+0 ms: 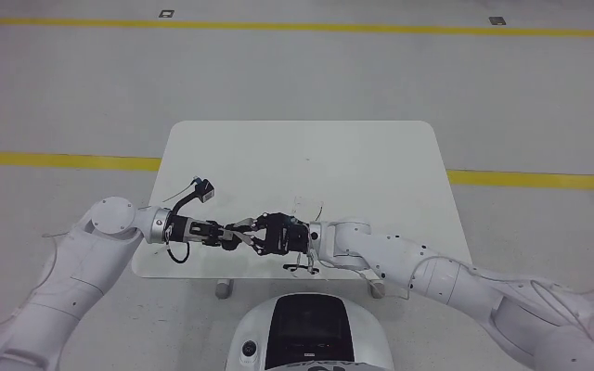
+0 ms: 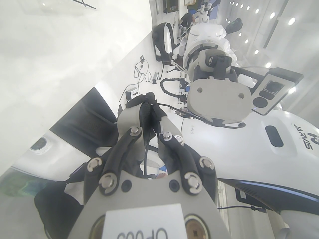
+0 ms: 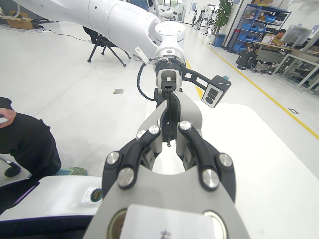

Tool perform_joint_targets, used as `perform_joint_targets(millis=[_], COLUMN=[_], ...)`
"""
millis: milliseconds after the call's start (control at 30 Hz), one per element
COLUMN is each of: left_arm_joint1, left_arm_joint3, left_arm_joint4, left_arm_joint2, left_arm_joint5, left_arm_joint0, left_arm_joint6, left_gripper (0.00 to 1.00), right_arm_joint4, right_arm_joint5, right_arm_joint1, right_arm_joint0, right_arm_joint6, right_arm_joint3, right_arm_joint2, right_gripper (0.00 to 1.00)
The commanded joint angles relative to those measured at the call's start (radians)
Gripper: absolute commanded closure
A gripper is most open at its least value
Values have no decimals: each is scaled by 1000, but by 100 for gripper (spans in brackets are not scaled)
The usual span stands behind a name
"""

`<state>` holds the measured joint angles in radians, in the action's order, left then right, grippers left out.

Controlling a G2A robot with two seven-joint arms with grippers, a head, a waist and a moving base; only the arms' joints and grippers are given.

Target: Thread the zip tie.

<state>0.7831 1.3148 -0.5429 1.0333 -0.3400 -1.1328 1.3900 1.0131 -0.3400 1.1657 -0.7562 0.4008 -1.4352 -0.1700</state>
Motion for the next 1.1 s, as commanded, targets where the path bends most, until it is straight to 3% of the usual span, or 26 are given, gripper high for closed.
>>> perform_joint_targets(millis=[0,1067], left_arm_joint1=[0,0], left_arm_joint3=[0,0], left_arm_joint4=[0,0], left_arm_joint2=[0,0], left_arm_joint5=[0,0], left_arm_joint0=[0,0], left_arm_joint6=[0,0], left_gripper=[100,100], right_arm_joint4=[0,-7], right_arm_joint5=[0,0], right_arm_joint1=[1,7], right_arm_joint0=[0,-12], right_arm_joint6=[1,-3], right_arm_joint3=[0,24], right_arm_joint2=[0,0], right_gripper=[100,100])
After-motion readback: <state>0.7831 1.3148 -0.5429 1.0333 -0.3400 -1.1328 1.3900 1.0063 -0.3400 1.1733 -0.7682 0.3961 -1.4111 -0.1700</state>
